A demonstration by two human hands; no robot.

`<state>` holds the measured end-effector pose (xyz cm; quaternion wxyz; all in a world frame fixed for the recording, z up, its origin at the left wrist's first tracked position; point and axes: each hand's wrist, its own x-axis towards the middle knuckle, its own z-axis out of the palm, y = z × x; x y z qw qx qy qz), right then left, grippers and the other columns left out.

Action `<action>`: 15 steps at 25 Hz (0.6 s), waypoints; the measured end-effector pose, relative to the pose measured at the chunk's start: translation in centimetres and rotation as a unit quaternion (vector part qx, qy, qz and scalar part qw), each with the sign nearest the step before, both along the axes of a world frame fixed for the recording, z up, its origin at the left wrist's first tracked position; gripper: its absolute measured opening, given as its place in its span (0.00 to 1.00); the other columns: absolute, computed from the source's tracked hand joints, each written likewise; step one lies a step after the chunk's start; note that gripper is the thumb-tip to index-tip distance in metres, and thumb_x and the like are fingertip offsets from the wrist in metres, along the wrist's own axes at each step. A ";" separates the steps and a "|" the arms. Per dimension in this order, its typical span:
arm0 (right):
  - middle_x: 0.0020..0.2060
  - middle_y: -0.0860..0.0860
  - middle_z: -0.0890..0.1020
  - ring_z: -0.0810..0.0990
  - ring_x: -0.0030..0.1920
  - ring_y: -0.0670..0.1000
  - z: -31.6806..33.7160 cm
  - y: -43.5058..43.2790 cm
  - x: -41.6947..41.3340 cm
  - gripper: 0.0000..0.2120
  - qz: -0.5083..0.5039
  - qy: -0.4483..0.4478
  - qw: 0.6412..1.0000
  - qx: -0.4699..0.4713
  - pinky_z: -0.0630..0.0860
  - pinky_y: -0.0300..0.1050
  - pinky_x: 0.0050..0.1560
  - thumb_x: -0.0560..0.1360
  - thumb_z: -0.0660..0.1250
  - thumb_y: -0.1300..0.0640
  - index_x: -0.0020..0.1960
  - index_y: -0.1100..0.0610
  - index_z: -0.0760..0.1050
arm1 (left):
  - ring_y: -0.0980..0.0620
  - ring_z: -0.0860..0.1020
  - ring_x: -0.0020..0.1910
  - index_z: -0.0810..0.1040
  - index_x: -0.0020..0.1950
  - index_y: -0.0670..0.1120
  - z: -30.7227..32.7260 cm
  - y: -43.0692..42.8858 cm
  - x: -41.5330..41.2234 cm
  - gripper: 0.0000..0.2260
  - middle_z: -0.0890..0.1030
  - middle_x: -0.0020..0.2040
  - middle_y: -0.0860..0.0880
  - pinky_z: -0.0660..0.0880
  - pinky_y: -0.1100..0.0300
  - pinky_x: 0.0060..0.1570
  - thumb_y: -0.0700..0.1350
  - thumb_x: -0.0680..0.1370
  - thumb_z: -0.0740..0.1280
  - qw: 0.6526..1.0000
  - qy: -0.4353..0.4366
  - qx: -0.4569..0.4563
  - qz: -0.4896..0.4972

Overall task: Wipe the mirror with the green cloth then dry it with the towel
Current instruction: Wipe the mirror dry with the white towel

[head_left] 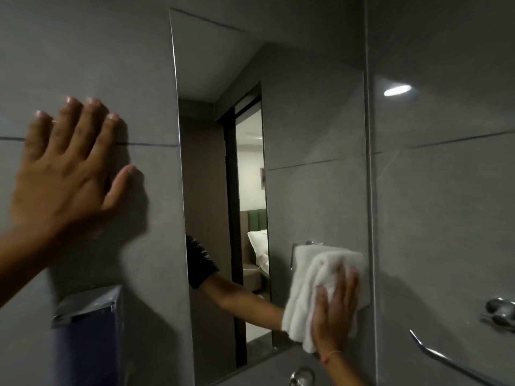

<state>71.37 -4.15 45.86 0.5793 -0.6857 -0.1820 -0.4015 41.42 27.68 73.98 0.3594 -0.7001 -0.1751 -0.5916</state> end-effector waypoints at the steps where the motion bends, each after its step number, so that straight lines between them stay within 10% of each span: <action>1: 0.80 0.58 0.58 0.55 0.80 0.61 0.5 -0.8 1.8 0.29 0.013 0.043 0.998 0.039 0.53 0.59 0.78 0.76 0.51 0.38 0.76 0.42 0.51 | 0.42 0.43 0.88 0.47 0.87 0.51 -0.1 0.8 0.3 0.43 0.44 0.89 0.47 0.52 0.32 0.83 0.68 0.76 0.54 1.000 -0.002 0.004 0.004; 15: 0.80 0.53 0.60 0.56 0.80 0.56 35.5 -1.1 3.2 0.30 0.010 -0.140 0.990 0.005 0.55 0.60 0.78 0.80 0.54 0.41 0.80 0.49 0.57 | 0.40 0.51 0.87 0.55 0.86 0.48 -0.6 -0.9 -0.3 0.42 0.53 0.88 0.44 0.48 0.36 0.84 0.66 0.77 0.56 0.999 -0.013 0.052 -0.005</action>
